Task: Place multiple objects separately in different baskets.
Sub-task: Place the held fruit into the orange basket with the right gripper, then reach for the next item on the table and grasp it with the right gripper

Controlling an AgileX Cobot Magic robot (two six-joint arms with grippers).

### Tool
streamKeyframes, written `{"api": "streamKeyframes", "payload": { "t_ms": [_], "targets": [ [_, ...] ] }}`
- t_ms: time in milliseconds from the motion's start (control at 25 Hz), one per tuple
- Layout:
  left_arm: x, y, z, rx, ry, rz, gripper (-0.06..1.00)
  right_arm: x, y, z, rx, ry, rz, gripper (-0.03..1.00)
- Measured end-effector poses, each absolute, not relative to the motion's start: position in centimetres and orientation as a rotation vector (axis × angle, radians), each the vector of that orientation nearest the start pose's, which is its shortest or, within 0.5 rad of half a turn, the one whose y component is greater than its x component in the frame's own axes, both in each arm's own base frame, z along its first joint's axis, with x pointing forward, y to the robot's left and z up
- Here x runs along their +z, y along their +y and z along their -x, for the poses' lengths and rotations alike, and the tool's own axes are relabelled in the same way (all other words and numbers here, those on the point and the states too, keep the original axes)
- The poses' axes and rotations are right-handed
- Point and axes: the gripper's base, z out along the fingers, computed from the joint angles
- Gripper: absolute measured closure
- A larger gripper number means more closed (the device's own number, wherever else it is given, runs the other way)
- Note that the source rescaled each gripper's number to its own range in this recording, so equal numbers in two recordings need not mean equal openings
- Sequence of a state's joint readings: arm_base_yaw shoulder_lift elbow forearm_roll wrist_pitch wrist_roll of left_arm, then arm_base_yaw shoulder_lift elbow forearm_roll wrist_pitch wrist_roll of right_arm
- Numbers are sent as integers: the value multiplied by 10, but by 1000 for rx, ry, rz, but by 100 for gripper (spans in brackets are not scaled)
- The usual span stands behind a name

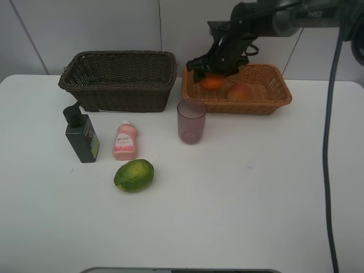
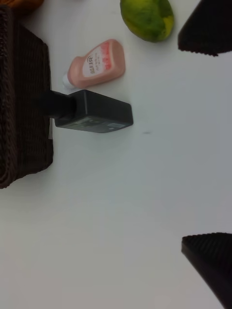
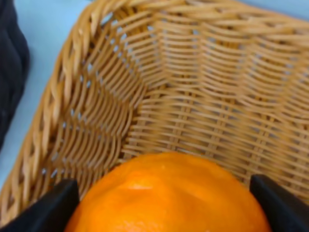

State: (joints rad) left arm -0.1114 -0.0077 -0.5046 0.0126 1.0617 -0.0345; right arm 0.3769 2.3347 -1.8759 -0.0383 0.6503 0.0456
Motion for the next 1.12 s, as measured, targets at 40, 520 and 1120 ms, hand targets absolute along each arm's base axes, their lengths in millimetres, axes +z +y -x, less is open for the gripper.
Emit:
{"api": "streamKeyframes", "payload": {
  "t_ms": [40,520,1120],
  "targets": [
    [278,2,7,-77,2032,-78,-1,149,185,-478,111,2561,457,64],
    [278,2,7,-77,2032,-78,-1,153,179,-480,108,2560,437,11],
    [278,2,7,-77,2032,-78,-1,237,194,-428,91,2689,540,3]
  ]
}}
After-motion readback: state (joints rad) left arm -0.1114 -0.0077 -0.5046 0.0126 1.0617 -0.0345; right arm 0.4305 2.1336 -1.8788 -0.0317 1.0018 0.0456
